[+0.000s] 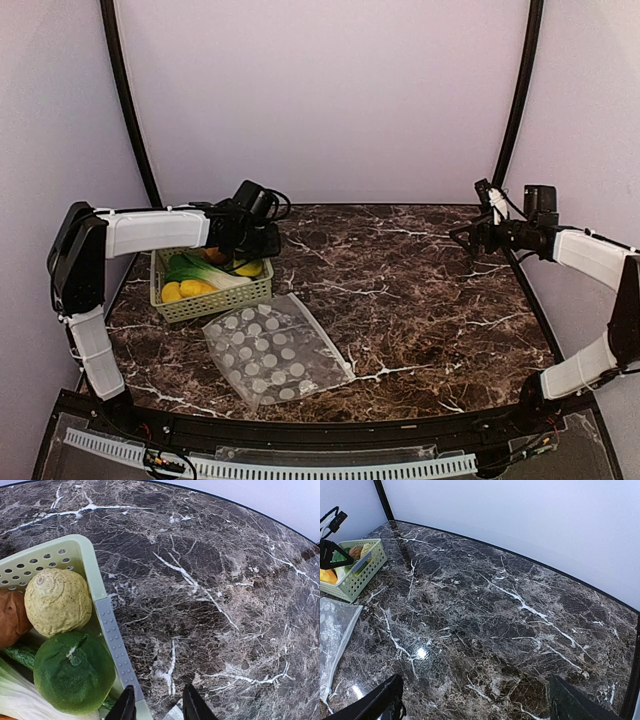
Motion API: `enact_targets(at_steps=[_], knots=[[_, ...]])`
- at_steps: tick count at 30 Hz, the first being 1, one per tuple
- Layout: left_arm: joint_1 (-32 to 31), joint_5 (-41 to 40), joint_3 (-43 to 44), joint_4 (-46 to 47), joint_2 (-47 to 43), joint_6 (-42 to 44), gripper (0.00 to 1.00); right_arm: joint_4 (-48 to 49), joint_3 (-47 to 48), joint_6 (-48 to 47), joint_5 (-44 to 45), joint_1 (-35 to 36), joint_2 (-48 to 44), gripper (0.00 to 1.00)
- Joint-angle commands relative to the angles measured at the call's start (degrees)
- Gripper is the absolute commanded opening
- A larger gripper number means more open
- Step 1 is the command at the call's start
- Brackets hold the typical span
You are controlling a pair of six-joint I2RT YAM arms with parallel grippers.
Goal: Place the food in the zip-top bag and seal the zipper
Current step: Move the bin to the center of the board.
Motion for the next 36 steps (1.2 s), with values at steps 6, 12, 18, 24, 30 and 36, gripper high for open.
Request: enact_targets(at_steps=[6, 12, 18, 24, 30, 36], knots=[[-0.4, -6.2, 2.7, -4.5, 1.9, -3.9, 0.37, -0.6, 0.0, -0.7, -1.9, 0.0, -1.9, 0.98], [-0.4, -7.3, 8.7, -8.0, 6.6, -1.9, 0.36, -0.8, -0.2, -0.7, -2.1, 0.0, -2.6, 0.98], [-0.4, -9.6, 12.7, -11.2, 9.1, -1.0, 0.36, -0.9, -0.4, -0.9, -1.9, -0.1, -3.4, 0.98], [-0.4, -11.2, 12.1, -11.6, 9.3, -1.6, 0.37, -1.1, -0.4, -0.8, -2.4, -0.1, -2.8, 0.98], [-0.2, -12.3, 12.8, -12.8, 10.8, -2.8, 0.4, -1.3, -0.4, -0.8, -3.1, -0.1, -3.0, 0.98], [-0.1, -11.4, 12.9, -11.2, 11.5, -3.1, 0.31, -1.4, -0.4, -0.9, -2.7, -0.1, -3.0, 0.98]])
